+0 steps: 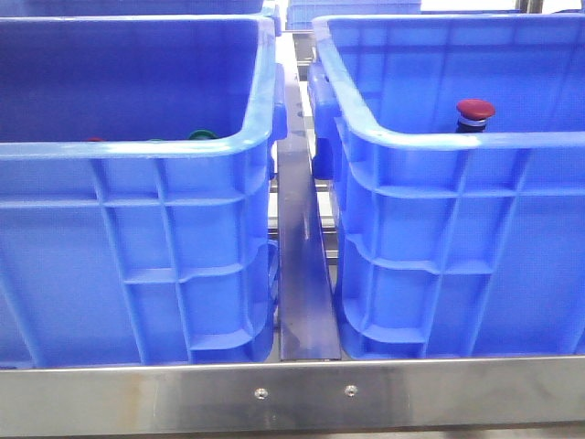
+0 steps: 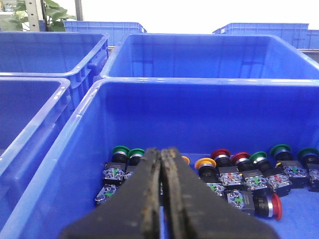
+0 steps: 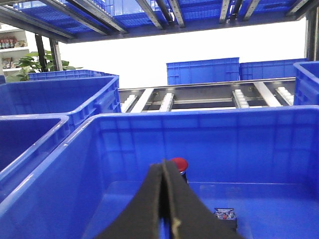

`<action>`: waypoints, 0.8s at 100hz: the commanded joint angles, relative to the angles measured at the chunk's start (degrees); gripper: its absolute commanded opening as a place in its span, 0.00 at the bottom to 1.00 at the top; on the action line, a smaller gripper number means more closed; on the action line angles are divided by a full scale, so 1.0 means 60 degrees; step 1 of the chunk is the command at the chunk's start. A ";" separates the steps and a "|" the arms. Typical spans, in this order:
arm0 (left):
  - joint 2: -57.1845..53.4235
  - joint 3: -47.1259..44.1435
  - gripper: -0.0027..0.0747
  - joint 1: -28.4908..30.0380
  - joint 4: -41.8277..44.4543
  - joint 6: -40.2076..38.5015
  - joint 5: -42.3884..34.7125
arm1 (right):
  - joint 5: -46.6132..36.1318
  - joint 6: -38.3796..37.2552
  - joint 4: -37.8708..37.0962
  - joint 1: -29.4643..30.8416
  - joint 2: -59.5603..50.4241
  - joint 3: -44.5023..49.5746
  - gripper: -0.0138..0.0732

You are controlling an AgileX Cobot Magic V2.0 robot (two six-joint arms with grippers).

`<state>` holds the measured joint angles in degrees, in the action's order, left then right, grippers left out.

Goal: Pick red and yellow buttons and place in box

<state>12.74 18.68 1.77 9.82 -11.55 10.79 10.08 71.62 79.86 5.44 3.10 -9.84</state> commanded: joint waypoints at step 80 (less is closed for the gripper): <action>-0.0630 -0.1073 0.01 0.0019 -0.1171 -0.0031 -0.1402 | -0.0073 0.0047 0.0250 0.0082 0.0082 -0.0240 0.08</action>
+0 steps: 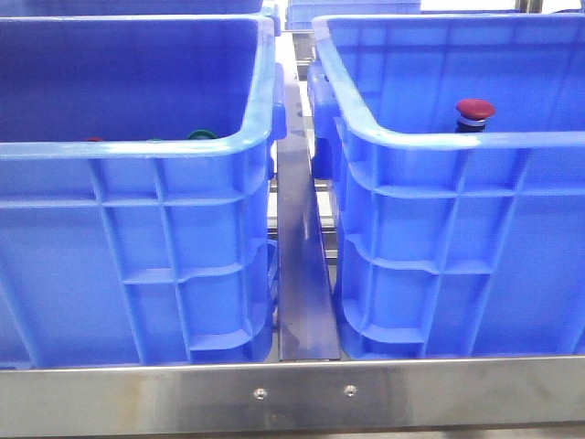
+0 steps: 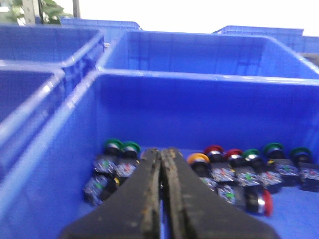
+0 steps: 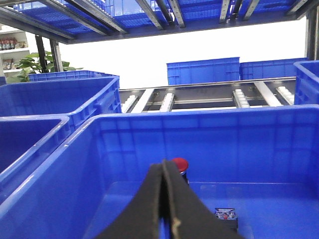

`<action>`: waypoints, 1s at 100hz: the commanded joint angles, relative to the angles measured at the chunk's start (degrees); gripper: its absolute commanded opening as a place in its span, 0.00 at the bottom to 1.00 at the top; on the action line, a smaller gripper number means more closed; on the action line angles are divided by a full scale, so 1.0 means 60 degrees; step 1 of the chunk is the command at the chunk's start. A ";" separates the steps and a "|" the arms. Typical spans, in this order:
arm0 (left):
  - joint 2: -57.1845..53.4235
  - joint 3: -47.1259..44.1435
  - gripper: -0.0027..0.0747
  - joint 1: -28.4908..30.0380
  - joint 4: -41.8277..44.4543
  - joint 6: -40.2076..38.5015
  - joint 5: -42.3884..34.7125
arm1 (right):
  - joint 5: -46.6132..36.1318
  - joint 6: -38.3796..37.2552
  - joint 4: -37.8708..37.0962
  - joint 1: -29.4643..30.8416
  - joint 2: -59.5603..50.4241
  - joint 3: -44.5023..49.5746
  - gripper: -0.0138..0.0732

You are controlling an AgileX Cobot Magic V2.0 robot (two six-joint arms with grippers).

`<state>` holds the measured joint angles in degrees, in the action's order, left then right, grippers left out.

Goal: Pick red and yellow buttons and place in box

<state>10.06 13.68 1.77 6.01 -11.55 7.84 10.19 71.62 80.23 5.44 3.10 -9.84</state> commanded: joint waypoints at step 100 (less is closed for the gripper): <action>-0.2026 -0.2464 0.01 0.0019 -0.1178 0.1445 -0.1200 | -0.0097 0.0047 0.0189 0.0082 0.0095 -0.0240 0.08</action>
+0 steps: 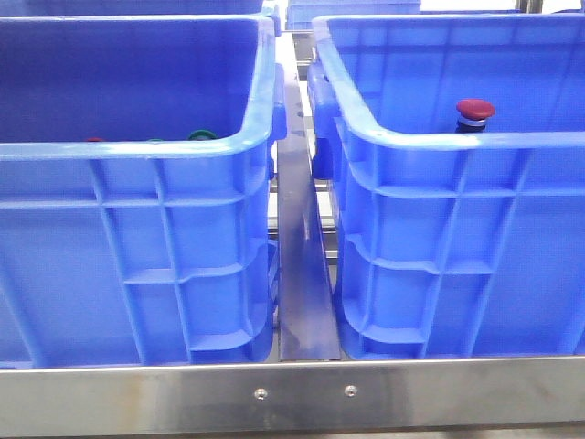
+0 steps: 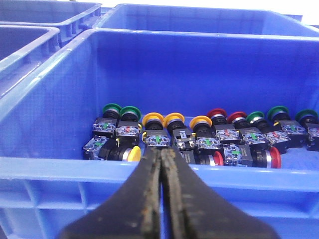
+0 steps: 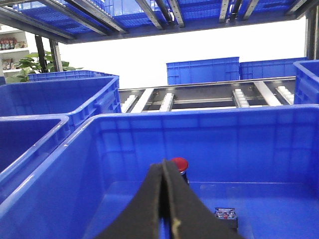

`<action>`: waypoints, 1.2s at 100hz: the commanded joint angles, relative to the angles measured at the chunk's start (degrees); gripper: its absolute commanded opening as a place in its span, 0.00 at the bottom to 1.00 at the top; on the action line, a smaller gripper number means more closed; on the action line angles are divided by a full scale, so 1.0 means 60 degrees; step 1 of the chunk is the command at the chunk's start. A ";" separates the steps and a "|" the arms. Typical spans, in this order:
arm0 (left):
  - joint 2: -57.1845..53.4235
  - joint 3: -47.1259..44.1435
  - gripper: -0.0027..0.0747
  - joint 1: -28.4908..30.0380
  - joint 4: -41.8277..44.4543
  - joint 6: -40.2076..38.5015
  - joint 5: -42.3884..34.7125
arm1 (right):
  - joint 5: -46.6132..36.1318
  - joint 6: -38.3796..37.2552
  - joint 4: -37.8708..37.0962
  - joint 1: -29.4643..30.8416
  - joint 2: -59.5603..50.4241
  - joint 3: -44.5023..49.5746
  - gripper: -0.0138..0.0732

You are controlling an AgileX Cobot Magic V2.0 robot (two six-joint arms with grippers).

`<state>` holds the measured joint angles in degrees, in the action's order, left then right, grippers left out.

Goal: Pick red and yellow buttons and place in box

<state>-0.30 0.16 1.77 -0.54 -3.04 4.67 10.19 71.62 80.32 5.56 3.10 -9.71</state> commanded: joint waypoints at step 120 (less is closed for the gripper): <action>-0.0299 -0.0210 0.01 0.0019 -0.0087 0.0027 -0.0671 | -0.2952 -1.3800 -1.5007 -0.0171 -0.0819 0.1944 0.08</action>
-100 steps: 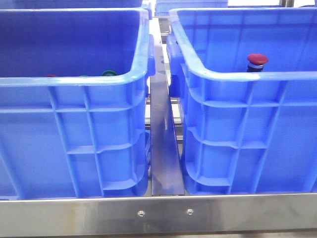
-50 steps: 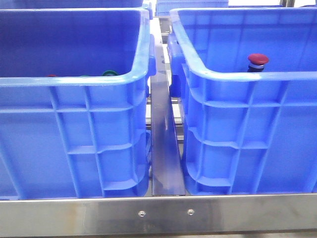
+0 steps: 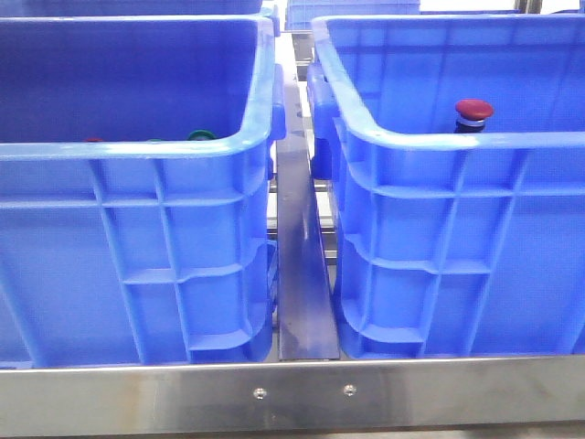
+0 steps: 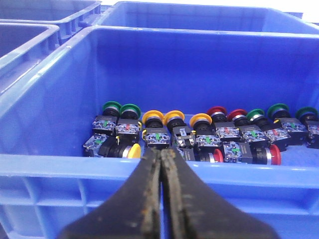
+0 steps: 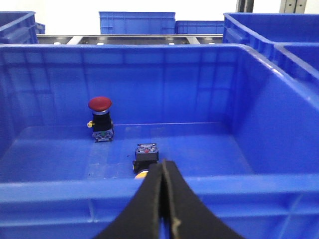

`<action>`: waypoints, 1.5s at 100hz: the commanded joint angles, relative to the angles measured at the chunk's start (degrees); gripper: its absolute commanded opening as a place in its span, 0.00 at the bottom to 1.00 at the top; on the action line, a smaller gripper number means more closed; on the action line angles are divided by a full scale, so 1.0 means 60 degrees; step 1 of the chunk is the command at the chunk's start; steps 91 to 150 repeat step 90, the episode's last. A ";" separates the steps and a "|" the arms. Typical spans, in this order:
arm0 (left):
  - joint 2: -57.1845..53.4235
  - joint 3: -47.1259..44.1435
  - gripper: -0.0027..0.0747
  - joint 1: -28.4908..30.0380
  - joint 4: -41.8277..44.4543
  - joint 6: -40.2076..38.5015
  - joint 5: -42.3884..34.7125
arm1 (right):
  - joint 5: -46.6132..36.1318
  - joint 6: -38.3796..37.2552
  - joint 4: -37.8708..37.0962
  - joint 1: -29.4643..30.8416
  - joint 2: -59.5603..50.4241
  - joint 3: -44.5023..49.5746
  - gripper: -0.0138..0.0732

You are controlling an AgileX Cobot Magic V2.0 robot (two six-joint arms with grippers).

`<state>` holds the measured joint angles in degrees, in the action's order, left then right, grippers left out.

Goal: Pick red and yellow buttons and place in box

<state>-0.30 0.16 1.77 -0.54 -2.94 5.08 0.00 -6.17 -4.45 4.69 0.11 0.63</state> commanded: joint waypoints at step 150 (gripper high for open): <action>-0.0299 -0.0210 0.01 0.0019 -0.0087 0.0009 -0.0739 | -0.0889 0.0943 0.0938 -0.0043 -0.0319 0.0221 0.08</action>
